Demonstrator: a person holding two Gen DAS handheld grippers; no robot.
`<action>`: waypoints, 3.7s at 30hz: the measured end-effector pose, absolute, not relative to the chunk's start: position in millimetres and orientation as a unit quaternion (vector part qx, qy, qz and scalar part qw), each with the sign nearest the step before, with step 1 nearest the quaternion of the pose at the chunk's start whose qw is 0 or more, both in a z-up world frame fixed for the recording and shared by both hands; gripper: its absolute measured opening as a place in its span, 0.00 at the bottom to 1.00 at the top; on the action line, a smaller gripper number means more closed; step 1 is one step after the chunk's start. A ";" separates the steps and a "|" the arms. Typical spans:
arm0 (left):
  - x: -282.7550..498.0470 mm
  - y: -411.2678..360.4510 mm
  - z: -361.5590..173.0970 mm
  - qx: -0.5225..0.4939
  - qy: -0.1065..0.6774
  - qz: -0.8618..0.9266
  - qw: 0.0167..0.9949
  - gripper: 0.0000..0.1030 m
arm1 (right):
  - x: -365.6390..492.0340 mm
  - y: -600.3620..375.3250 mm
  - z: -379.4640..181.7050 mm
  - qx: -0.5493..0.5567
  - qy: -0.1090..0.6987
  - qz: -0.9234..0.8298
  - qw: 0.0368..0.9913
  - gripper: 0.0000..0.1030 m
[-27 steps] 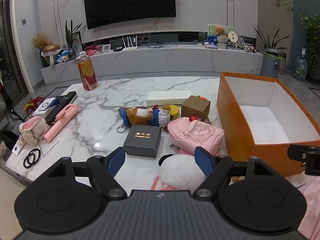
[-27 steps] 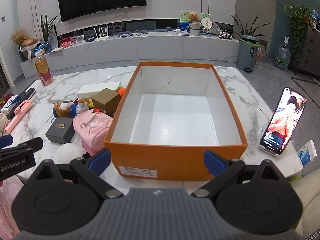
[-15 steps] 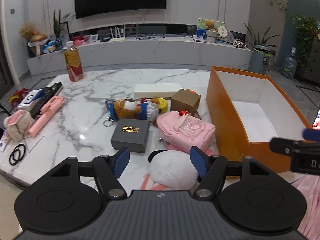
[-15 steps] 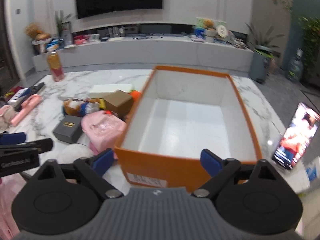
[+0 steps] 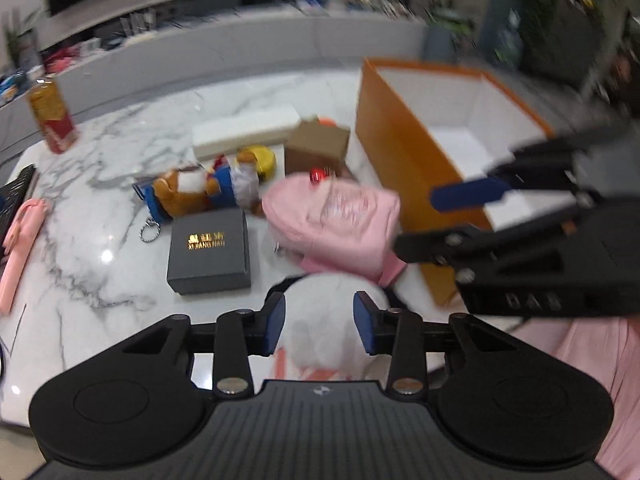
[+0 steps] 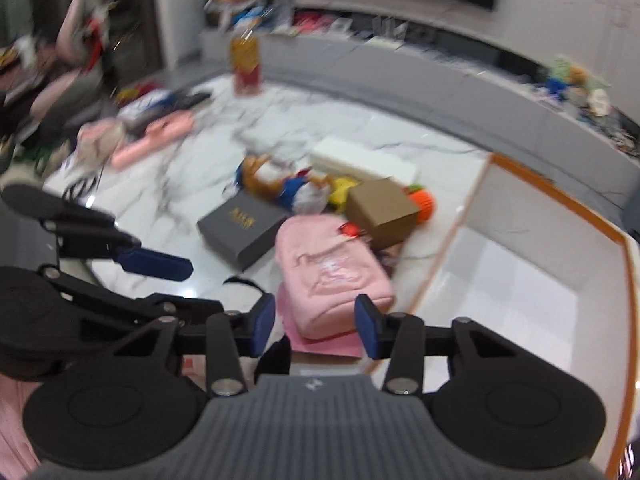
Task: Organize objects
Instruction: 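Grasp the white panda plush with the left tool while the right tool grasps the pink backpack, then lift the panda plush with the left tool while the right tool lifts the pink backpack, then lower the panda plush and pink backpack into the orange box and open both tools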
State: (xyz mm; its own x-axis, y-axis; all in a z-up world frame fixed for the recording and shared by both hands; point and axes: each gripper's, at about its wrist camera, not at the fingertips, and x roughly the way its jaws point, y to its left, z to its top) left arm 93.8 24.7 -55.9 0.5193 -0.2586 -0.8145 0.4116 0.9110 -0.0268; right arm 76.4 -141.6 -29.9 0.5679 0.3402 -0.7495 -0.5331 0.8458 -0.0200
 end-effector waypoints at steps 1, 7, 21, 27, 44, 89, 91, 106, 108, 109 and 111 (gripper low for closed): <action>96.9 25.8 -59.5 0.090 0.459 -0.201 0.861 0.50 | 84.4 -136.4 -34.4 -0.127 0.404 0.260 0.868 0.45; 104.9 18.0 -77.3 0.138 0.485 -0.237 0.830 0.68 | 115.9 -113.2 -56.3 -0.158 0.449 0.285 0.832 0.45; 117.0 -2.9 -108.0 0.178 0.514 -0.247 0.802 0.82 | 140.3 -80.8 -89.6 -0.242 0.460 0.251 0.817 0.41; 116.6 4.1 -105.5 0.147 0.517 -0.232 0.811 0.74 | 134.3 -85.7 -89.7 -0.248 0.435 0.245 0.830 0.23; 107.0 15.7 -33.4 0.040 0.456 -0.197 0.867 0.70 | 96.4 -143.9 22.2 -0.093 0.339 0.261 0.899 0.13; 158.0 -173.8 -61.5 0.103 0.505 -0.197 0.834 0.70 | 114.4 -334.0 -55.2 0.080 0.513 0.035 0.854 0.12; 157.5 -175.6 -60.8 0.112 0.506 -0.195 0.833 0.70 | 116.2 -332.8 -55.6 0.072 0.520 0.036 0.851 0.12; 159.6 -174.3 -59.1 0.103 0.509 -0.206 0.829 0.72 | 120.6 -336.6 -55.2 0.077 0.534 0.044 0.841 0.12; 160.4 -173.0 -58.5 0.096 0.509 -0.210 0.829 0.73 | 120.3 -338.6 -54.6 0.084 0.535 0.047 0.840 0.13; 160.7 -172.4 -58.2 0.094 0.510 -0.213 0.828 0.74 | 120.0 -339.9 -54.0 0.088 0.534 0.048 0.839 0.13; 160.7 -171.9 -57.8 0.093 0.511 -0.219 0.826 0.74 | 118.5 -340.3 -53.1 0.088 0.534 0.051 0.840 0.13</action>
State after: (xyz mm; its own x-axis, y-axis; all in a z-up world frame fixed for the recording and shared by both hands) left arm 160.7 -171.9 -57.8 0.3827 -0.2661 -0.8847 0.4569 0.8868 -0.0691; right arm 118.5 -340.3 -53.1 0.4250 0.1801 -0.8871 0.0075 0.9793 0.2023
